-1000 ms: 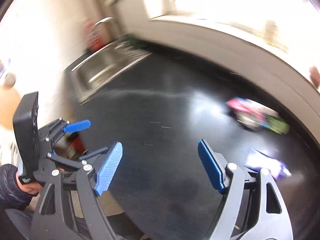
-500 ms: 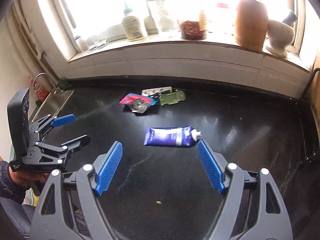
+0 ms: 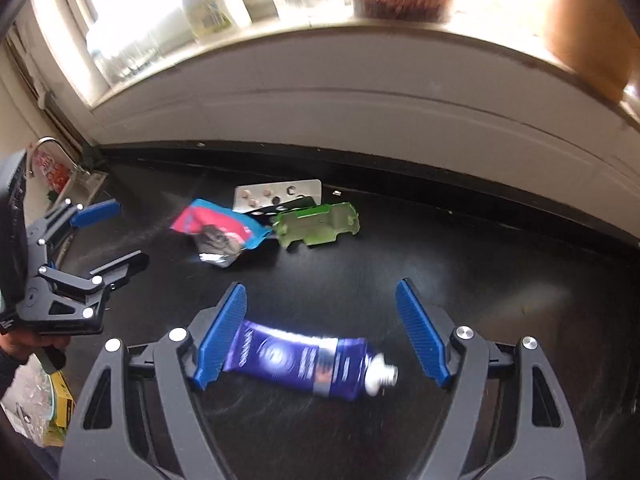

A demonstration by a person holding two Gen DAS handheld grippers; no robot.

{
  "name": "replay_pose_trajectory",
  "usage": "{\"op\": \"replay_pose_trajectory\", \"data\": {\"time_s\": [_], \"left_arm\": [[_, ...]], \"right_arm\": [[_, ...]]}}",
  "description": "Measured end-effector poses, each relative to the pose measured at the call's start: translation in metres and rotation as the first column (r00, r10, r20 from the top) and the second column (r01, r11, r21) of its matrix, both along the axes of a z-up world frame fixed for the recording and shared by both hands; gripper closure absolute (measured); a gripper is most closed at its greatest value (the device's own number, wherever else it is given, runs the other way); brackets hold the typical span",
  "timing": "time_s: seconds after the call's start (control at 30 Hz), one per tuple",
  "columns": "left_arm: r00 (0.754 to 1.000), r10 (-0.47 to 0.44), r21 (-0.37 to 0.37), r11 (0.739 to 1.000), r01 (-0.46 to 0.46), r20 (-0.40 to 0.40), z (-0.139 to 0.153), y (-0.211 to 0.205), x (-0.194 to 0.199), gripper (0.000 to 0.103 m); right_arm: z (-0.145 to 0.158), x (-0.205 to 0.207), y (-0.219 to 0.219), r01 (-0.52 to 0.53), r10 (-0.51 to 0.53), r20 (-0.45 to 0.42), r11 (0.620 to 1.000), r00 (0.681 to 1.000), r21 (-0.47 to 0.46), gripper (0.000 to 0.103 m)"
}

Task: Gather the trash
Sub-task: 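Grasp the pink-blue snack bag with the left tool while the right tool grasps the green toy car shell, then carry snack bag and car shell to the bin and open both tools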

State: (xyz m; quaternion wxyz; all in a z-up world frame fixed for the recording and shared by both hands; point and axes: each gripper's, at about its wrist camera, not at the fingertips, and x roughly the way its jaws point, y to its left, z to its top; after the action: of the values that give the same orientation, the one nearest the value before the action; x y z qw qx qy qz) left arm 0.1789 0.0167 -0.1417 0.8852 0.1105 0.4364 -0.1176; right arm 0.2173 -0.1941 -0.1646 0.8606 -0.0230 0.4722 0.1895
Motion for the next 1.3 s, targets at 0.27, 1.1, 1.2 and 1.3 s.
{"op": "replay_pose_trajectory", "data": {"time_s": [0.27, 1.1, 1.2, 1.3], "left_arm": [[0.993, -0.111, 0.014, 0.994, 0.112, -0.05, -0.049, -0.007, 0.063, 0.016], [0.992, 0.002, -0.115, 0.993, -0.016, -0.123, -0.009, 0.003, -0.005, 0.087], [0.989, 0.073, -0.108, 0.99, -0.087, -0.127, 0.006, 0.002, -0.034, 0.087], [0.986, 0.122, -0.099, 0.986, -0.134, -0.117, 0.018, 0.005, -0.061, 0.087]], "right_arm": [[-0.057, 0.077, 0.016, -0.033, 0.028, -0.092, 0.998, 0.995, -0.056, 0.028], [-0.004, 0.01, 0.006, -0.061, 0.063, 0.019, 0.994, 0.998, -0.091, 0.09], [0.012, -0.018, -0.001, -0.057, 0.06, 0.031, 0.995, 0.998, -0.087, 0.09], [0.02, -0.047, -0.005, -0.06, 0.064, 0.046, 0.994, 0.997, -0.092, 0.09]]}}
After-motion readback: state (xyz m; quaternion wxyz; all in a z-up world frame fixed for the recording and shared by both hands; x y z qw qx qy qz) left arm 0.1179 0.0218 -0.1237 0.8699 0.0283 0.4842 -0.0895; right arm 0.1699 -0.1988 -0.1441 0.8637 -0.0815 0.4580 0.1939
